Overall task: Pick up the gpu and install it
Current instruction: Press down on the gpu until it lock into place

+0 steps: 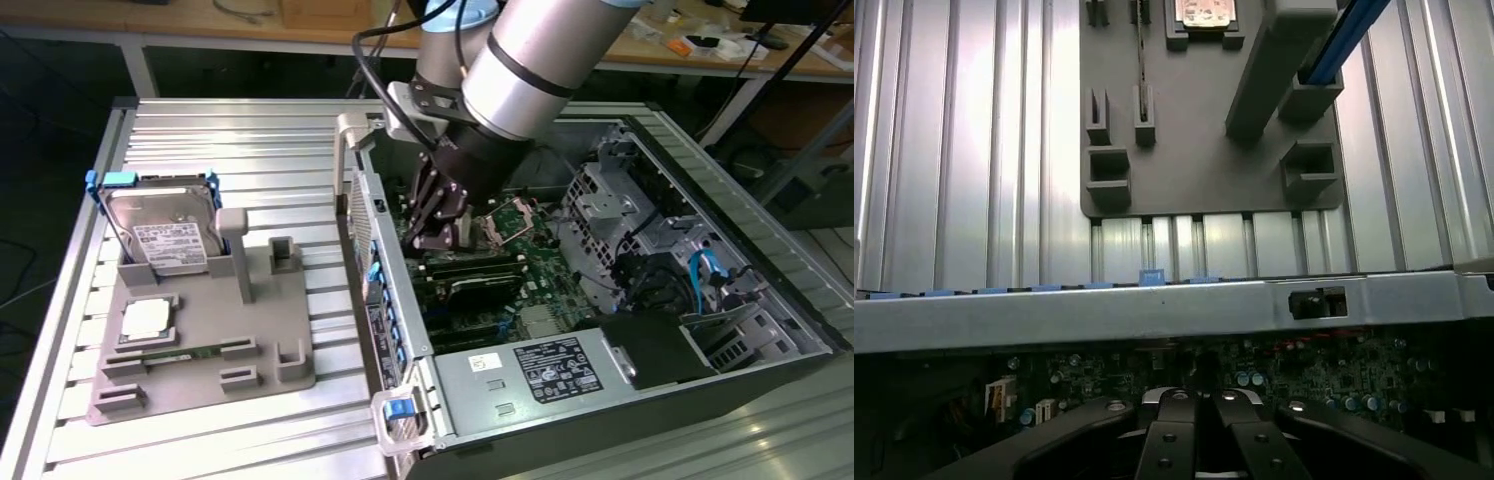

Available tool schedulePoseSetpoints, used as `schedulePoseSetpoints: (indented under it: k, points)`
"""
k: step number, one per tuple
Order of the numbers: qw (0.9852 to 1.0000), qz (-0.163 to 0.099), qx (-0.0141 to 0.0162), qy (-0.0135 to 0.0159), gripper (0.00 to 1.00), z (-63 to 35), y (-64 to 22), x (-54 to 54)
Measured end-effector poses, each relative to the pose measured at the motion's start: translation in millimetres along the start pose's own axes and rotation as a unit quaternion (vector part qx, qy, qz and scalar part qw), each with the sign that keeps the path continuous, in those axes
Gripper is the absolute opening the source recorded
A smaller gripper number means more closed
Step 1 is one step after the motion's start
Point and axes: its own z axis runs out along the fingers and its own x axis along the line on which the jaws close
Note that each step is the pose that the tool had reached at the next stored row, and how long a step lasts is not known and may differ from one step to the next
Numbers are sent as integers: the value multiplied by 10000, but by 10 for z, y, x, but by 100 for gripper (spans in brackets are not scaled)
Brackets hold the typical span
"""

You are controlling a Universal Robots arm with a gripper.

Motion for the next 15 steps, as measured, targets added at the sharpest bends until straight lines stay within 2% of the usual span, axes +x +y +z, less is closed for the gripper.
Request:
schedulePoseSetpoints:
  k: [6,12,15]
  points:
    - [10000,-3,37,-9,11,34,0,-8]
    - [10000,-5,98,-13,11,71,33,-30]
    - [9999,-11,104,-35,11,76,39,-24]
